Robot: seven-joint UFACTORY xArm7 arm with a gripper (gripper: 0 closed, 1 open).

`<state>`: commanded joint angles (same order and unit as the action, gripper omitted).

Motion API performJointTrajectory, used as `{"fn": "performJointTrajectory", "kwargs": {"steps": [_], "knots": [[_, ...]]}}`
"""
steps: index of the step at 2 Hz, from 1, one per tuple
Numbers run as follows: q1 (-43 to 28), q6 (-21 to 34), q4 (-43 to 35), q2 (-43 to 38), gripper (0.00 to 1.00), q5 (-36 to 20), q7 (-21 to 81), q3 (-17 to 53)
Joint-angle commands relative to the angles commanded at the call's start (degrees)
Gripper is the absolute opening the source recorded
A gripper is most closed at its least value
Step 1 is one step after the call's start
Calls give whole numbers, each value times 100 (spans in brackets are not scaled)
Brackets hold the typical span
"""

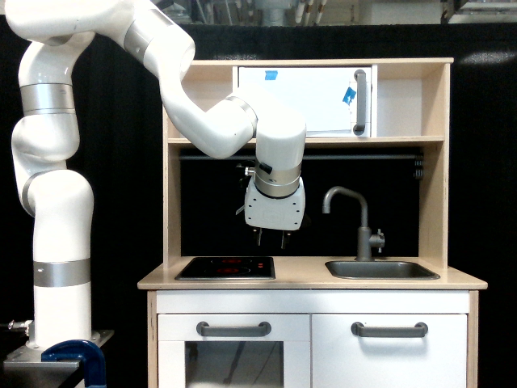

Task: Turn on the faucet

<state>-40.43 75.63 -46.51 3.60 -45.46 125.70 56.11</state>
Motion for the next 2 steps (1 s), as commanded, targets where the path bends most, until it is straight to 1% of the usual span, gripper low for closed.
{"fn": "performJointTrajectory", "kwargs": {"steps": [1,2], "knots": [[165,-945,976,765,100,-378,141,-226],[242,983,481,-684,100,-1638,1602,334]]}}
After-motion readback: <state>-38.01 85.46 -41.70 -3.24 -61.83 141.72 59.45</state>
